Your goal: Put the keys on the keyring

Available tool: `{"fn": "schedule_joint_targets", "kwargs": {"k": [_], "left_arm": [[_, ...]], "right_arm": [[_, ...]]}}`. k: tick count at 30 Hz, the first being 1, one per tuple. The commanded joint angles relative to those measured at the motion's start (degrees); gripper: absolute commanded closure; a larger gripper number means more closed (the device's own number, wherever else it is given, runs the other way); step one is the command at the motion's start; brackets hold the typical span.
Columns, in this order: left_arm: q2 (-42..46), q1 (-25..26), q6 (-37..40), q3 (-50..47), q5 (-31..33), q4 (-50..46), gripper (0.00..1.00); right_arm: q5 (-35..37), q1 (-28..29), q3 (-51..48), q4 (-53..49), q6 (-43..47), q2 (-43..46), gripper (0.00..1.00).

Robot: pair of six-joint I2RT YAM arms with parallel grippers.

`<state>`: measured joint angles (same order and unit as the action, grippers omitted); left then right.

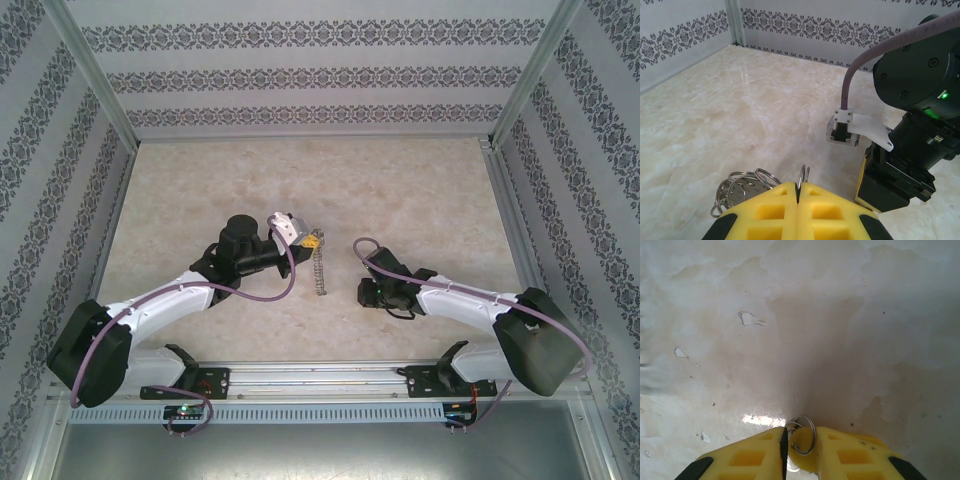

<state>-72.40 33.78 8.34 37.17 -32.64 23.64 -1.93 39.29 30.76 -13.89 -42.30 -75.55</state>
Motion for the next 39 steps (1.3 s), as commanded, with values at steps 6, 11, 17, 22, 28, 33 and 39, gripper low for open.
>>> {"fn": "schedule_joint_targets", "kwargs": {"k": [6, 11, 17, 22, 28, 33, 39], "left_arm": [[1.8, 0.8, -0.1, -0.4, 0.1, 4.0, 1.0], [1.8, 0.8, -0.1, -0.4, 0.1, 4.0, 1.0], [1.8, 0.8, -0.2, -0.2, -0.1, 3.8, 1.0], [2.0, 0.8, 0.4, -0.3, -0.6, 3.6, 1.0], [2.0, 0.9, 0.6, 0.4, -1.1, 2.3, 1.0], [2.0, 0.9, 0.8, 0.8, -1.0, 2.0, 1.0], [1.5, 0.8, 0.9, 1.6, -1.8, 1.6, 1.0]], "right_arm": [[1.4, 0.7, 1.3, -0.6, -0.8, -0.6, 0.81], [1.7, 0.6, 1.2, -1.1, -0.7, 0.1, 0.88], [1.6, 0.0, 1.6, -2.0, 0.7, 1.9, 1.0], [-2.1, -2.4, 1.7, 0.3, 6.4, 7.6, 1.0], [-10.1, -6.9, 1.3, 4.4, 12.9, 16.3, 1.0], [-16.2, -9.8, 1.1, 7.8, 15.8, 22.0, 1.0], [-22.1, -11.7, 1.0, 11.6, 18.5, 28.0, 1.0]]}}
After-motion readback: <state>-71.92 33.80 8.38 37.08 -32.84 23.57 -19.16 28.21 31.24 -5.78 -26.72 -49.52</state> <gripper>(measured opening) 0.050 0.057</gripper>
